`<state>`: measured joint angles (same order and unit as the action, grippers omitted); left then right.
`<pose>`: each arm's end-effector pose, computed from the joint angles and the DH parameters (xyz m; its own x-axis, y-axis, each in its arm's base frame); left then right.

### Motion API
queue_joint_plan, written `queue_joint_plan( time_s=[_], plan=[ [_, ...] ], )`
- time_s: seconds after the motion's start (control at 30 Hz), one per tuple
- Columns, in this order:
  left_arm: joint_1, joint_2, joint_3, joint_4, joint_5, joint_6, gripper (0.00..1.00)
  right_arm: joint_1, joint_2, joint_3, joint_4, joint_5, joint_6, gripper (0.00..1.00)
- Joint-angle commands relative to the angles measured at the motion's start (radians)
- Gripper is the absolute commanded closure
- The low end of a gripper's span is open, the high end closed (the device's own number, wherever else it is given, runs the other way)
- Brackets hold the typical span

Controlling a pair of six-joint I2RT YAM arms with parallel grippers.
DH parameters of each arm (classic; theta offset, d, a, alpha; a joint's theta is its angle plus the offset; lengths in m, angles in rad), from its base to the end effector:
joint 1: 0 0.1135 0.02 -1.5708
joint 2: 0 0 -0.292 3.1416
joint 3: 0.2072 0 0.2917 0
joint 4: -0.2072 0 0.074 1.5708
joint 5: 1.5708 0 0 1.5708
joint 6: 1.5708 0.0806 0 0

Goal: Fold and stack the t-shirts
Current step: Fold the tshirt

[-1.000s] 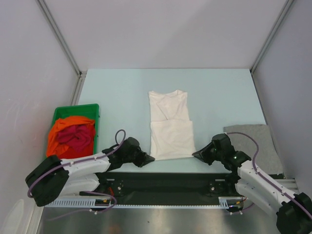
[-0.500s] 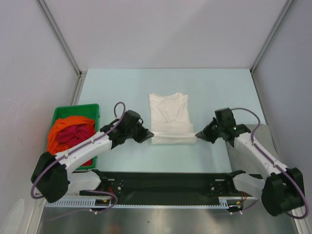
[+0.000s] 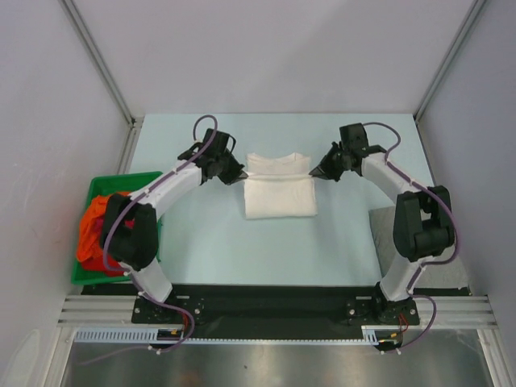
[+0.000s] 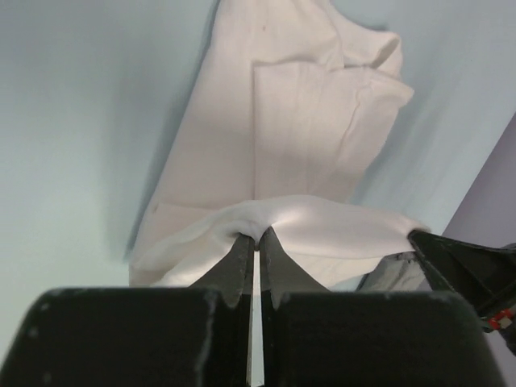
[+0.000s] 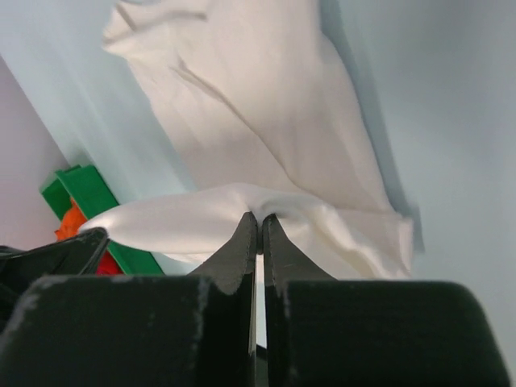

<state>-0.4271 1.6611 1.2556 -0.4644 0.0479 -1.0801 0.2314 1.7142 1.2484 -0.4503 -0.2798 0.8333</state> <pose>0.3916 -0.1824 0.2288 -0.7175 -0.6414 -0.2716 -0.4053 0.7016 -0.5861 0.4192 0.1216 0.2078 -0.8035 0.5415 -0.2473 0.3132 0.7378 0.5980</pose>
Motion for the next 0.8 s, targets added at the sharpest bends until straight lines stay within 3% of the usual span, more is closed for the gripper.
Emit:
queue_joint_plan(
  time_s=[0.0,0.37,0.77],
  plan=[
    [0.053,0.078,0.114,-0.007,0.009,0.110,0.99,-0.036,0.080,0.167,0.015,0.001,-0.053,1.00],
    [0.111,0.322,0.404,0.015,0.072,0.210,1.00,-0.090,0.341,0.483,-0.028,-0.053,-0.066,1.00],
    [0.172,0.480,0.518,0.044,0.122,0.233,1.00,-0.118,0.532,0.651,-0.027,-0.139,-0.042,1.00]
  ],
)
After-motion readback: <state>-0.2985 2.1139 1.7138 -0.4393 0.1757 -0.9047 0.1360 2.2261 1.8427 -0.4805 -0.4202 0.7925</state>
